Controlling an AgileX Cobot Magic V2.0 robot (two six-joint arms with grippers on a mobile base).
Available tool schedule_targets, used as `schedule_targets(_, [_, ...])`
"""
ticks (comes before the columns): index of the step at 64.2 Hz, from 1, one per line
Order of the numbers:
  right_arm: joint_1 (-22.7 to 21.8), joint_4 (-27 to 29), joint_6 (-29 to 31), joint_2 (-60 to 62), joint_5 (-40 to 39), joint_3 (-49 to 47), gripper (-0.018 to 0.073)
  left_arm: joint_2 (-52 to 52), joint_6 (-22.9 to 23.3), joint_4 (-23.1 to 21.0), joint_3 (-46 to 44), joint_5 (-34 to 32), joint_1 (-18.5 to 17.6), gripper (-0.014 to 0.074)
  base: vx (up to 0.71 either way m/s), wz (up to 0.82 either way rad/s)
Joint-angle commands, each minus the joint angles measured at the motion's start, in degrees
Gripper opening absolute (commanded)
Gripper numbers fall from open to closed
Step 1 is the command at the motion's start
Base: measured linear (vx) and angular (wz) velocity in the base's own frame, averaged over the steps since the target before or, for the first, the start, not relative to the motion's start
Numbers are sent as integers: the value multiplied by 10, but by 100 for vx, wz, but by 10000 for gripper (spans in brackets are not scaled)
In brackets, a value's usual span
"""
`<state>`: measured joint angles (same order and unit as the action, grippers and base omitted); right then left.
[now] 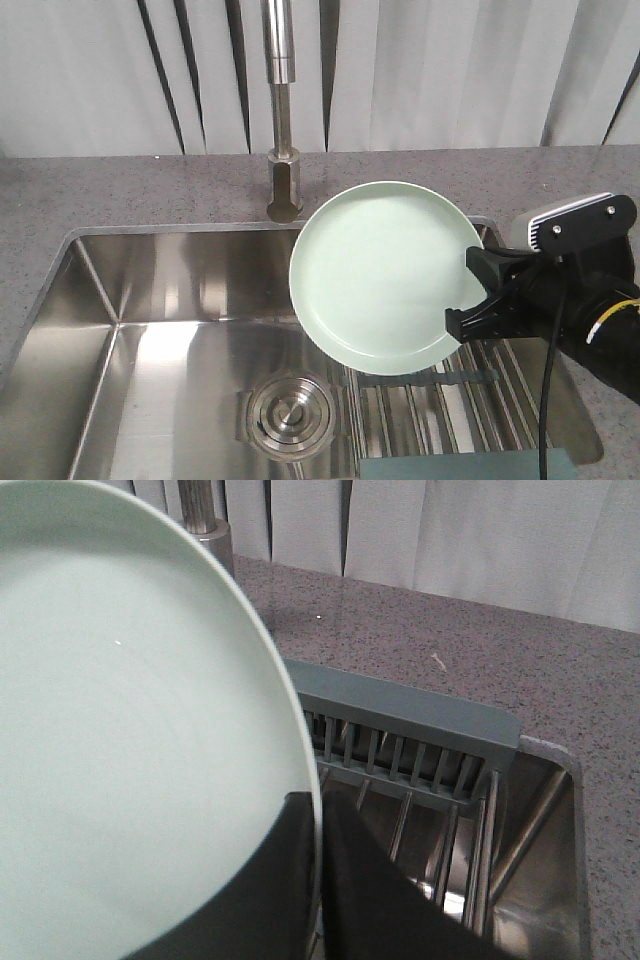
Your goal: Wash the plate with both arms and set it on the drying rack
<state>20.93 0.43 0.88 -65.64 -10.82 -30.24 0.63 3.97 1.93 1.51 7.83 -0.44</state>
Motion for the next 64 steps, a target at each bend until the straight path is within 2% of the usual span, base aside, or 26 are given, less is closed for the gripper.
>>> schedule_targets(1, [-1, -4, 1, 13, -47, -16, -5, 8, 14, -3, -8, -37, 0, -2, 0, -1])
schedule_targets(10, [-1, -4, 1, 13, -47, -16, -5, -13, 26, -3, -57, -58, 0, -2, 0, -1])
schedule_targets(16, [-1, -4, 1, 13, -47, -16, -5, -61, 23, -3, -109, -35, 0, -2, 0, -2])
schedule_targets(38, [-1, -4, 1, 13, -47, -16, -5, -338, 14, -4, -313, -11, 0, -2, 0, 0])
schedule_targets(48, [-1, -4, 1, 13, -47, -16, -5, -397, 14, -4, -340, -20, 0, -2, 0, 0])
schedule_targets(64, [-1, -4, 1, 13, -47, -16, -5, -436, 14, -4, -340, -28, 0, 3, 0, 0])
